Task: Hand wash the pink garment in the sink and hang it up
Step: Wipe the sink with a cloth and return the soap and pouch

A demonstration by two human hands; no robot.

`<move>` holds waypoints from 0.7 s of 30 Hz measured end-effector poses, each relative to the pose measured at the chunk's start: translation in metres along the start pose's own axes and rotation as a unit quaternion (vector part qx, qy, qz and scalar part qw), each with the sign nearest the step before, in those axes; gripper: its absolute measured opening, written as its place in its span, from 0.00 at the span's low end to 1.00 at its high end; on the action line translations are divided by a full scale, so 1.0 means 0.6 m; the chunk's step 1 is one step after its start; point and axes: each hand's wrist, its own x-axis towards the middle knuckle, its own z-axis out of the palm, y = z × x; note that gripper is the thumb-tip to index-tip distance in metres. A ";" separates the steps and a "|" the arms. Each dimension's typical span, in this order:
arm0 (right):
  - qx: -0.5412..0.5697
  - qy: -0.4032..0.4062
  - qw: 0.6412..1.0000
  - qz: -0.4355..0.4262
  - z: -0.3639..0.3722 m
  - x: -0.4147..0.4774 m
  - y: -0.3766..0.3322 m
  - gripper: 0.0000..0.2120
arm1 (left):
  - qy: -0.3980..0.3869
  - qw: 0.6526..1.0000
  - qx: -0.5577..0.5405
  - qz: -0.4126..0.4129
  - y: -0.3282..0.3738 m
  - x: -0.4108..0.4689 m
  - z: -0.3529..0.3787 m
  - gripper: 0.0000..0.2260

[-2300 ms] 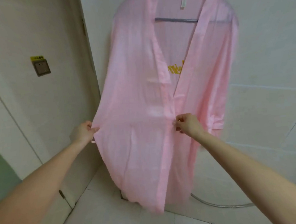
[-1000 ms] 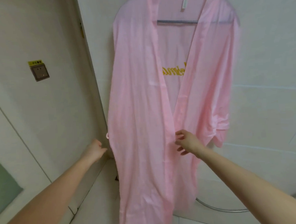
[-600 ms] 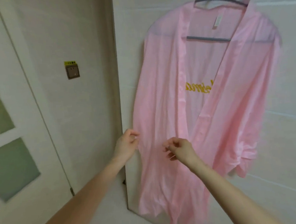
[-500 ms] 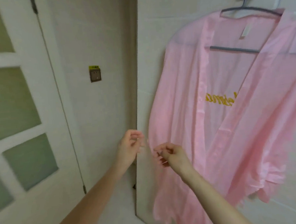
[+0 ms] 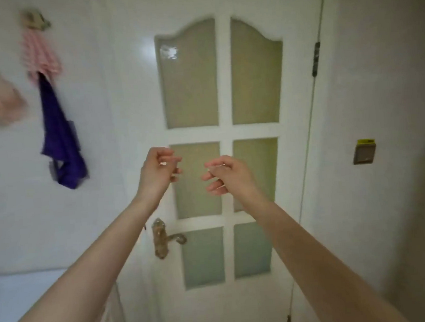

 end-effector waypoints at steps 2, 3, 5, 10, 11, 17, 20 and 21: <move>-0.010 -0.042 0.999 -0.028 0.082 0.073 -0.031 0.07 | 0.043 0.998 0.041 0.021 0.001 0.074 -0.091 0.06; -0.017 -0.064 0.997 -0.041 0.122 0.105 -0.045 0.07 | 0.065 0.995 0.064 0.029 0.002 0.107 -0.135 0.06; -0.029 -0.102 0.992 -0.062 0.198 0.165 -0.071 0.06 | 0.106 0.987 0.110 0.042 -0.001 0.169 -0.223 0.07; -0.065 -0.160 0.978 -0.117 0.366 0.298 -0.123 0.07 | 0.173 0.953 0.244 0.052 -0.003 0.309 -0.413 0.08; -0.072 -0.164 0.975 -0.131 0.395 0.323 -0.135 0.07 | 0.176 0.943 0.276 0.056 0.000 0.336 -0.441 0.09; -0.086 -0.145 0.947 -0.272 0.528 0.482 -0.231 0.16 | 0.128 0.928 0.338 0.094 0.058 0.480 -0.513 0.15; -0.113 -0.109 0.946 -0.283 0.573 0.558 -0.267 0.15 | 0.087 0.960 0.263 0.027 0.074 0.529 -0.511 0.17; -0.107 -0.114 0.951 -0.268 0.586 0.582 -0.273 0.13 | 0.077 0.962 0.261 0.012 0.073 0.545 -0.510 0.17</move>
